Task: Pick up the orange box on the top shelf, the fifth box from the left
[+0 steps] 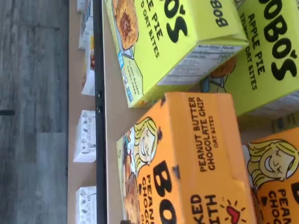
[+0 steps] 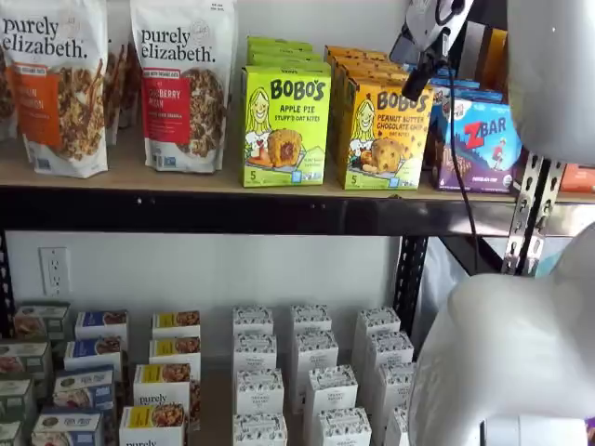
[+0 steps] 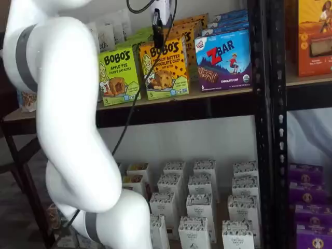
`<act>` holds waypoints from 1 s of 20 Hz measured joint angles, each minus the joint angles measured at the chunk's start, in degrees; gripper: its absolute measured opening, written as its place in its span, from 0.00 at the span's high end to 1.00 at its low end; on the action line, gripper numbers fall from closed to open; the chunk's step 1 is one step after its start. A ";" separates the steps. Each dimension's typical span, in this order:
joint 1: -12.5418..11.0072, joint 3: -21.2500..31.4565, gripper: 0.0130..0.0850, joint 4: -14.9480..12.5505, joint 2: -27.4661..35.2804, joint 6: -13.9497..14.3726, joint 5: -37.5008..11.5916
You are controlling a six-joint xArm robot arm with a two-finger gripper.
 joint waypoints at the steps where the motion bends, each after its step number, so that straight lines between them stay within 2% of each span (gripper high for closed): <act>1: 0.11 -0.66 0.00 -0.34 0.60 0.06 0.41; 7: 0.85 -5.56 0.00 -3.48 5.06 0.40 4.87; 12: 0.92 -7.40 0.00 -5.66 7.17 0.03 7.24; 20: 0.73 -8.41 0.00 -6.98 9.17 -0.54 8.85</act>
